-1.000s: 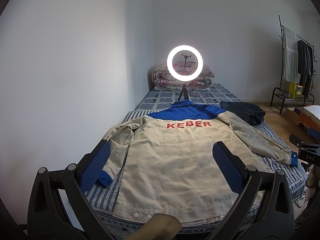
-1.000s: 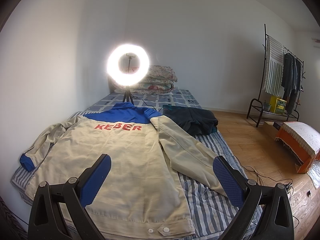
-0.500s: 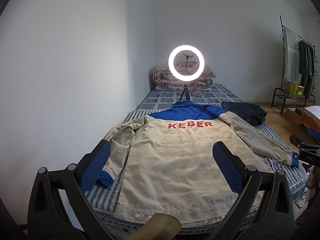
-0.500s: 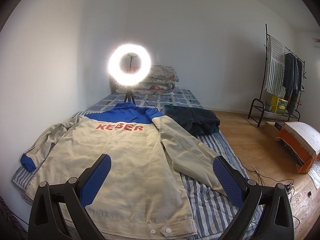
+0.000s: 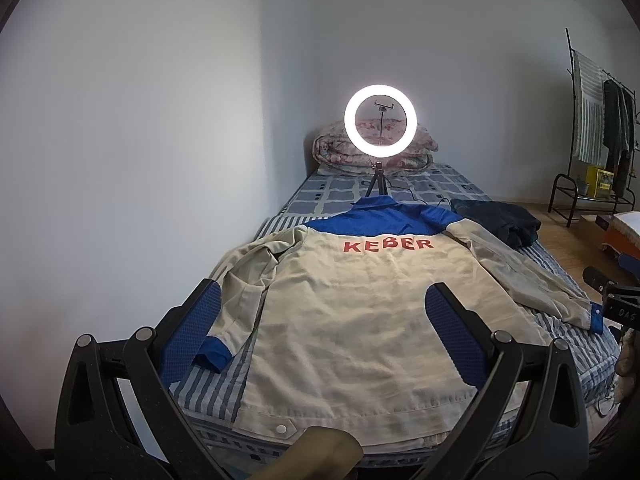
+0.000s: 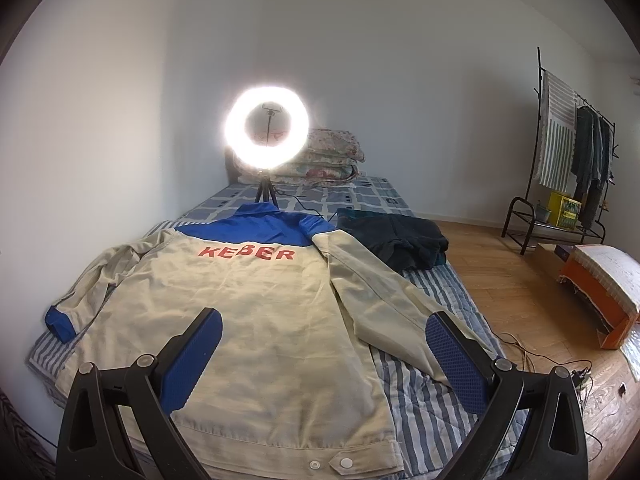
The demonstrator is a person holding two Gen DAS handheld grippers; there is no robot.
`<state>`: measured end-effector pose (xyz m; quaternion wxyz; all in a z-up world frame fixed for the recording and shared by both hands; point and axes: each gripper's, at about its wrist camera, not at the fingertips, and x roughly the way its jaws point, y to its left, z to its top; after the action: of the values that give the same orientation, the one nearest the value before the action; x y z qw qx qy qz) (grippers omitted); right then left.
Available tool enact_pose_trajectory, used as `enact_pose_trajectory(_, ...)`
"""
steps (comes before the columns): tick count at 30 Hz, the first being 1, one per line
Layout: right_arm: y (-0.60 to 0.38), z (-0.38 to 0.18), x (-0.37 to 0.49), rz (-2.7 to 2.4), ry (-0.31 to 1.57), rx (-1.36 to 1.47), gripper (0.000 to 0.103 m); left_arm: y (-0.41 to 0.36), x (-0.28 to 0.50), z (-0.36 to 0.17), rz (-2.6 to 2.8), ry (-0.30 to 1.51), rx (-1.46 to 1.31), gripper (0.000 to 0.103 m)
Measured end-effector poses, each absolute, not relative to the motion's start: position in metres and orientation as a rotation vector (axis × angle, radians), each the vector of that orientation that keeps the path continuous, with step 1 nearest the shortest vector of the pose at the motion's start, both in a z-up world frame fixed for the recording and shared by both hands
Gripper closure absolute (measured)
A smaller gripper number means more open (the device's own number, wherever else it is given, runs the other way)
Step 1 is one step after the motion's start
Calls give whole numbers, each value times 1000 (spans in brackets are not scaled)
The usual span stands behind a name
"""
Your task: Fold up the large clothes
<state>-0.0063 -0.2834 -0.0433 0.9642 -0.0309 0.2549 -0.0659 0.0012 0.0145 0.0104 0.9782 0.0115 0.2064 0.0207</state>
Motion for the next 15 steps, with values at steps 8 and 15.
enact_pose_trajectory(8,-272,-47,1,-113,522,-71,0,21,5,3,66,425,22,0)
enact_pose_trajectory(15,-261,-50,10,-88,532,-69,0,31,6,-2,98,433,23,0)
